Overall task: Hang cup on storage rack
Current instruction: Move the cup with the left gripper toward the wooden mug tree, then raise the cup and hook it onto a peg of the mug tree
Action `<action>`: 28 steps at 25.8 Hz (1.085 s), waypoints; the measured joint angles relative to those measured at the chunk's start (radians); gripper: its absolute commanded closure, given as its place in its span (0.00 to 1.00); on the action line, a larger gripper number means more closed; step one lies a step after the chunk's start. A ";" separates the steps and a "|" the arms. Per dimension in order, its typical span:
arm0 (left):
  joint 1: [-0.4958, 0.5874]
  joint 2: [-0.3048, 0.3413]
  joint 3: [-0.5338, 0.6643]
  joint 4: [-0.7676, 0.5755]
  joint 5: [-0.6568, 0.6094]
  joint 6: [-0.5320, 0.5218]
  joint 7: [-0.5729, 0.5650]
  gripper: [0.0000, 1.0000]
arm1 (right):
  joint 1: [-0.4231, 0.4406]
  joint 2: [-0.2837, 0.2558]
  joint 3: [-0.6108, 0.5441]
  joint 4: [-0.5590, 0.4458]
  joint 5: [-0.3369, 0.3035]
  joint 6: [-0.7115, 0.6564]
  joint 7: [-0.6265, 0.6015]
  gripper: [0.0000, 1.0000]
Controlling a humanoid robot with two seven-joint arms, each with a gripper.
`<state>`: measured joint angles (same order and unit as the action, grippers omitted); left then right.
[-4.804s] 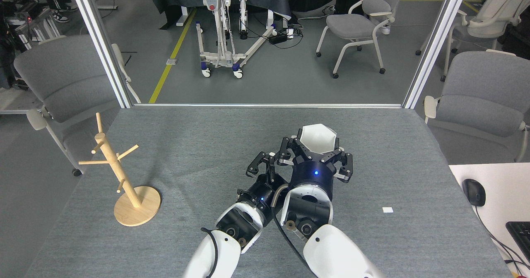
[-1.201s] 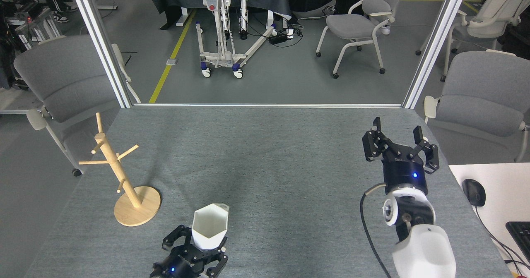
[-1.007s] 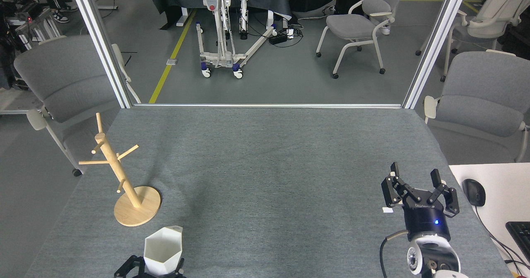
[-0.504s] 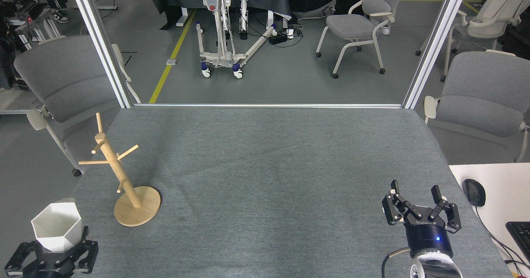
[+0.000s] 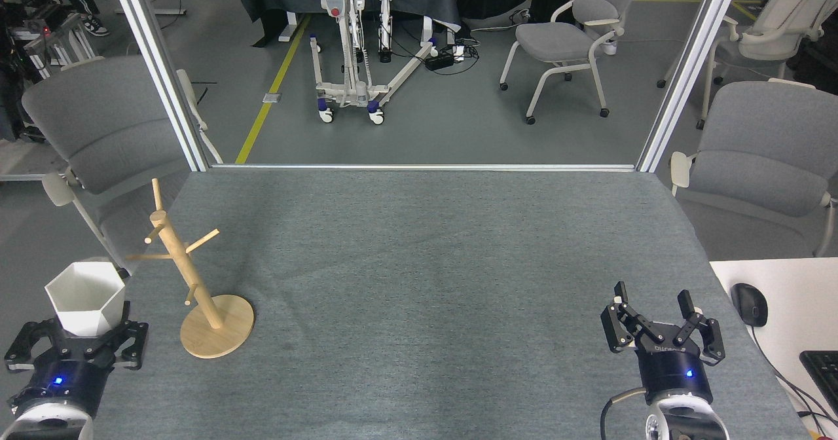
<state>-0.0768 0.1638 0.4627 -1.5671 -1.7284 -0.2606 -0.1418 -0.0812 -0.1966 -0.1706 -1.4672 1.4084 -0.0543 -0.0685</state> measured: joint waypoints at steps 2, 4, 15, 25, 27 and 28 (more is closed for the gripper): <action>-0.015 -0.001 0.000 0.001 -0.020 0.000 -0.005 1.00 | 0.000 0.001 -0.002 0.001 0.000 0.002 0.000 0.01; -0.026 -0.005 0.000 0.000 -0.045 0.000 -0.011 1.00 | 0.000 0.004 -0.002 0.002 -0.001 0.005 0.001 0.01; -0.064 -0.014 -0.006 -0.008 -0.168 0.003 -0.015 1.00 | -0.001 0.050 -0.001 0.003 -0.003 0.003 -0.001 0.01; -0.070 -0.036 -0.040 0.001 -0.227 -0.003 -0.027 1.00 | -0.002 0.052 -0.007 0.003 -0.005 0.004 -0.002 0.01; -0.070 -0.043 -0.048 0.002 -0.234 -0.005 -0.028 1.00 | -0.002 0.052 -0.008 0.003 -0.005 0.005 -0.002 0.01; -0.070 -0.046 -0.052 0.002 -0.236 -0.006 -0.028 1.00 | -0.002 0.052 -0.009 0.003 -0.005 0.005 -0.002 0.01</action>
<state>-0.1472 0.1178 0.4108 -1.5649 -1.9645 -0.2662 -0.1699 -0.0828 -0.1450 -0.1795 -1.4642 1.4036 -0.0497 -0.0708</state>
